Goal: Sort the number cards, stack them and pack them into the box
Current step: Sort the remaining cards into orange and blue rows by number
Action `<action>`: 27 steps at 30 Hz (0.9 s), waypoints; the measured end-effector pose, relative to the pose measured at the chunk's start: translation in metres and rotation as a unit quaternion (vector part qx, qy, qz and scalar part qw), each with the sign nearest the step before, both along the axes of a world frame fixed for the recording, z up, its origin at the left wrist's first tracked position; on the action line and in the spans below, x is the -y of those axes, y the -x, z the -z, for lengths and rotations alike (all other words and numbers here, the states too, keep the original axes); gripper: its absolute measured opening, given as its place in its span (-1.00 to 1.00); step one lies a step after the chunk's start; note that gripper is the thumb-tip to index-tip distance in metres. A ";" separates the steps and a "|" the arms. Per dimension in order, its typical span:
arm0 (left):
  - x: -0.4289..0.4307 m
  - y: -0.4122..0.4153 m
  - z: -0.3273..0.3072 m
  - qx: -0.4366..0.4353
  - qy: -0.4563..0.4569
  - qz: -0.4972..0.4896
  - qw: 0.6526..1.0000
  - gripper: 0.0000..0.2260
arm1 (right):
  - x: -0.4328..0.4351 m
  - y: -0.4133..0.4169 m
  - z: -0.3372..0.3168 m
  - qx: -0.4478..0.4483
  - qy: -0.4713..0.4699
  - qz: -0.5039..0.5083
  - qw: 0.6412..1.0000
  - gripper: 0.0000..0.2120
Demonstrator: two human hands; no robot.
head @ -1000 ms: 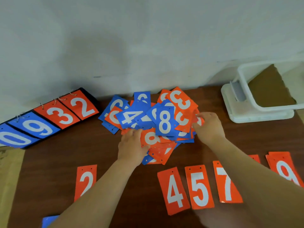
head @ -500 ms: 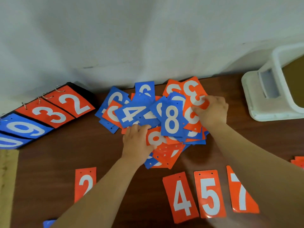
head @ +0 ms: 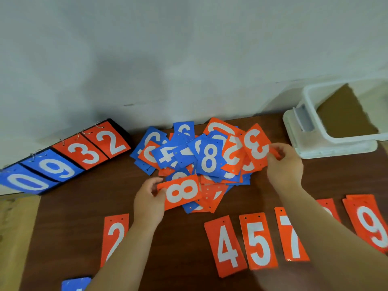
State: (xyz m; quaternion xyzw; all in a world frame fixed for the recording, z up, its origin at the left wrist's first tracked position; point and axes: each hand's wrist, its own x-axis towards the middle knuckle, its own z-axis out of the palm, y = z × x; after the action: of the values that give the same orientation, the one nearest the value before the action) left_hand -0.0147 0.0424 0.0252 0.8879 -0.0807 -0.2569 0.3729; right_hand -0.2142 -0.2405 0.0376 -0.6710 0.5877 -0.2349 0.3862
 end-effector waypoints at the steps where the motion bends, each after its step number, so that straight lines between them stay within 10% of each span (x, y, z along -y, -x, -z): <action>1: -0.008 -0.001 -0.009 0.000 0.005 -0.015 1.000 -0.74 | -0.010 0.002 -0.010 0.019 0.008 -0.005 1.000 -0.84; 10: -0.081 0.009 -0.107 -0.043 0.071 0.094 0.992 -0.84 | -0.101 -0.012 -0.085 0.050 0.031 -0.223 0.973 -0.81; 18: -0.105 0.014 -0.175 -0.003 0.027 0.324 0.946 -0.62 | -0.173 -0.063 -0.158 -0.005 0.079 -0.517 0.852 -0.74; 27: -0.170 0.003 -0.156 -0.047 0.095 0.108 0.988 -0.60 | -0.258 -0.083 -0.148 0.086 0.021 -0.364 0.927 -0.75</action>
State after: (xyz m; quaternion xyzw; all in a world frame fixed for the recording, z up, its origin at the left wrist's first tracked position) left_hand -0.0178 0.2126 0.1815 0.8216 -0.1828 -0.3286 0.4285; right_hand -0.1307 0.0174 0.1857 -0.8240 0.2631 -0.1470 0.4798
